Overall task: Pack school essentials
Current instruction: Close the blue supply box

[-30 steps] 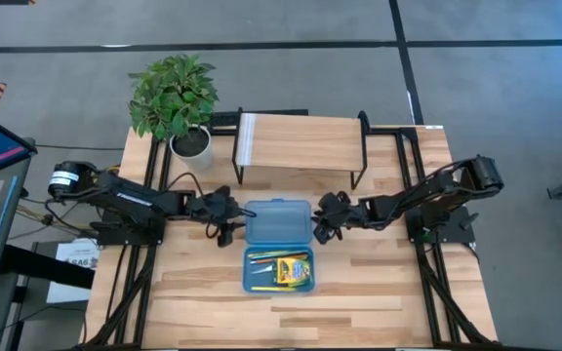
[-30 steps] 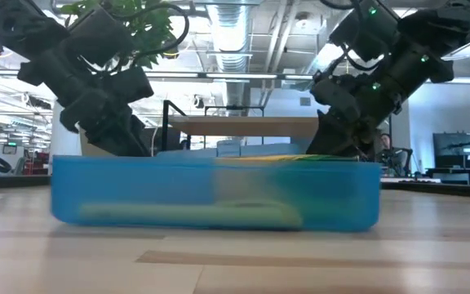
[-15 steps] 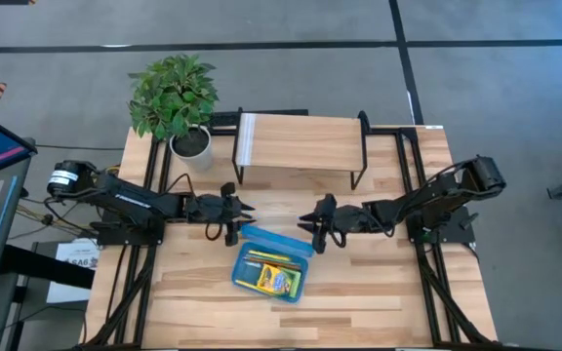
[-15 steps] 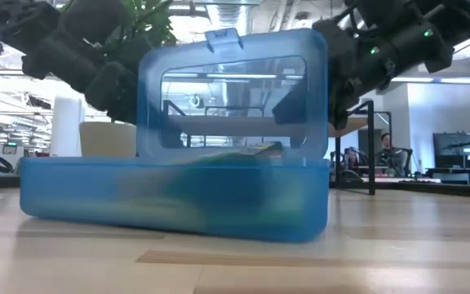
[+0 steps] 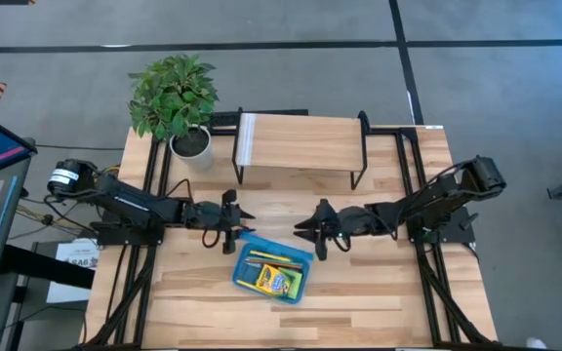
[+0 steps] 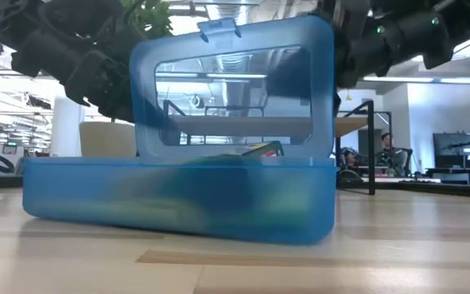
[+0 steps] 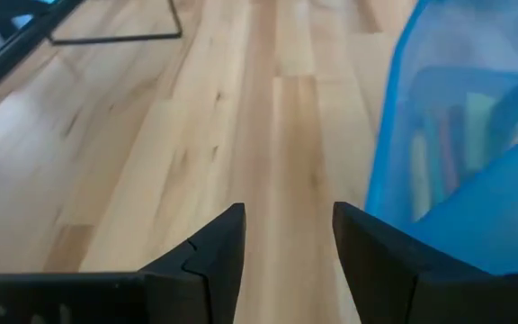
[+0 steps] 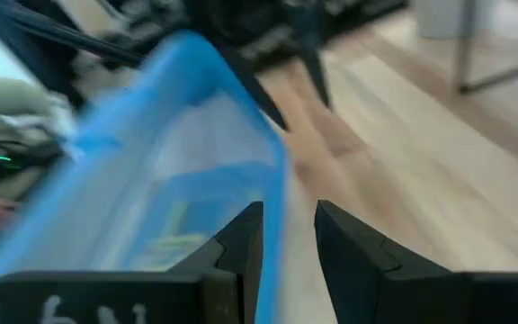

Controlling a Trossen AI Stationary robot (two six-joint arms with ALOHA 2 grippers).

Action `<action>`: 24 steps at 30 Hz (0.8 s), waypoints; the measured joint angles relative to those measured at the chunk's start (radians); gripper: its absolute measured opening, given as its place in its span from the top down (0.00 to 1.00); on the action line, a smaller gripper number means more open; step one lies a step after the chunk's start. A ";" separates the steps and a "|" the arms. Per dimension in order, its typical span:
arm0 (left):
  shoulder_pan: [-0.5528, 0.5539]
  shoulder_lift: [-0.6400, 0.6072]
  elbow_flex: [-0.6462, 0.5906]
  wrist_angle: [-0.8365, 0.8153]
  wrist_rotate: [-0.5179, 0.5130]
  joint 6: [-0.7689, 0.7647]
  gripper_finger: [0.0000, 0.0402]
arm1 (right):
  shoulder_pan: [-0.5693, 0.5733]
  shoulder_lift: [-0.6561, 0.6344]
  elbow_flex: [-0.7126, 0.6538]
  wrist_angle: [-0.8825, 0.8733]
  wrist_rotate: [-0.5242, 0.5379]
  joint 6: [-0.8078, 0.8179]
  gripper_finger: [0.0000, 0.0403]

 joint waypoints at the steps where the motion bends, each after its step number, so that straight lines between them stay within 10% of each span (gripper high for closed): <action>1: -0.008 0.000 0.000 0.007 0.002 0.000 0.60 | 0.005 0.000 0.000 0.027 -0.014 0.000 0.68; 24: -0.284 -0.128 -0.003 0.007 0.079 -0.145 0.60 | 0.193 0.249 0.215 0.068 -0.066 0.027 0.69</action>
